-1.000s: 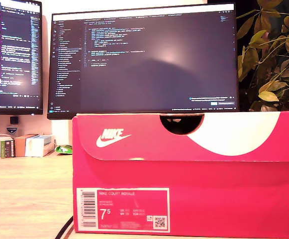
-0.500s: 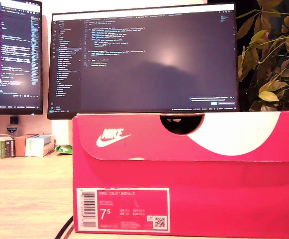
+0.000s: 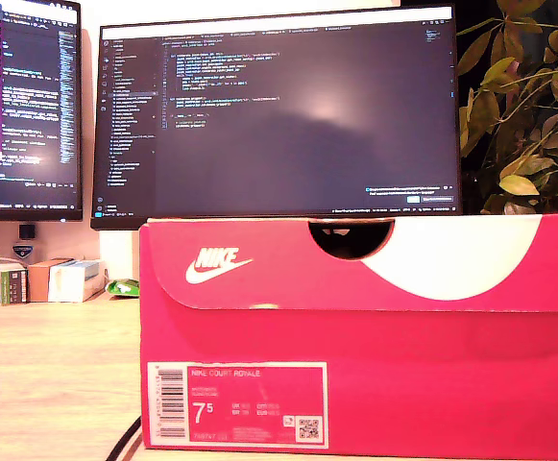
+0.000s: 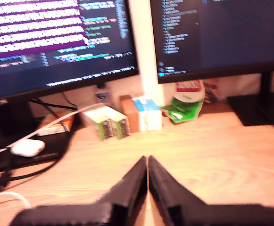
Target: Close the red shoebox by pushing the lid with your left arm and holding the box in place with your right arm
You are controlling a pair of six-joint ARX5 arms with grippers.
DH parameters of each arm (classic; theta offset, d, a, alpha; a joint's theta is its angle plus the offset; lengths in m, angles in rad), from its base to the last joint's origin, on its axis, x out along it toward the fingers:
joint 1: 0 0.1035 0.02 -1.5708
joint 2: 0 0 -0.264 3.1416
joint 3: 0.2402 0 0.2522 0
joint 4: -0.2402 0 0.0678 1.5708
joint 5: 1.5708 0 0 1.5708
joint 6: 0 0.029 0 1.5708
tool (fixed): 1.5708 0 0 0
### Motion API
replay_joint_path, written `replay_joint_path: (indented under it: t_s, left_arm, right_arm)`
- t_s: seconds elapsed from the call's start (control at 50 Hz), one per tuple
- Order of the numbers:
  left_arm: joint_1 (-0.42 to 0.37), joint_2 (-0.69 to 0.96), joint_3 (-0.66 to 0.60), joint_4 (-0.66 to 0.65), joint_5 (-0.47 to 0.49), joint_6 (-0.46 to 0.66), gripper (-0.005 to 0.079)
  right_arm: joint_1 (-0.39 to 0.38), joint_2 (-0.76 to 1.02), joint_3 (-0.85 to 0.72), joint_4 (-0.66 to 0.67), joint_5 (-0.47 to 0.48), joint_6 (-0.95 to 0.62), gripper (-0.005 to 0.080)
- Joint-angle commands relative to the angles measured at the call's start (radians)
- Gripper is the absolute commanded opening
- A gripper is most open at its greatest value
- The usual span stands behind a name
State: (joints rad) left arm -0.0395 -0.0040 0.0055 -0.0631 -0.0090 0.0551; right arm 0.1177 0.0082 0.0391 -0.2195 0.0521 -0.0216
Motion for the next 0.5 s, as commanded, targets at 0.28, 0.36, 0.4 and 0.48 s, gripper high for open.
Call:
replay_joint_path:
  t_s: [0.28,0.36,0.4,0.48]
  left_arm:
    - [0.001,-0.008,-0.031,-0.140,-0.028,-0.055,-0.0019]
    - [0.001,-0.008,-0.031,-0.140,-0.025,-0.055,-0.0019]
    - [0.001,-0.008,-0.031,-0.140,-0.025,-0.055,-0.0019]
    - [0.001,-0.008,-0.031,-0.140,-0.025,-0.055,-0.0019]
  right_arm:
    - [0.000,-0.006,-0.020,0.013,0.000,0.022,-0.0011]
    - [0.000,-0.006,-0.020,0.013,0.000,0.022,-0.0011]
    - [0.000,-0.006,-0.020,0.013,0.000,0.022,-0.0011]
    - [0.000,-0.006,-0.020,0.013,0.000,0.022,-0.0011]
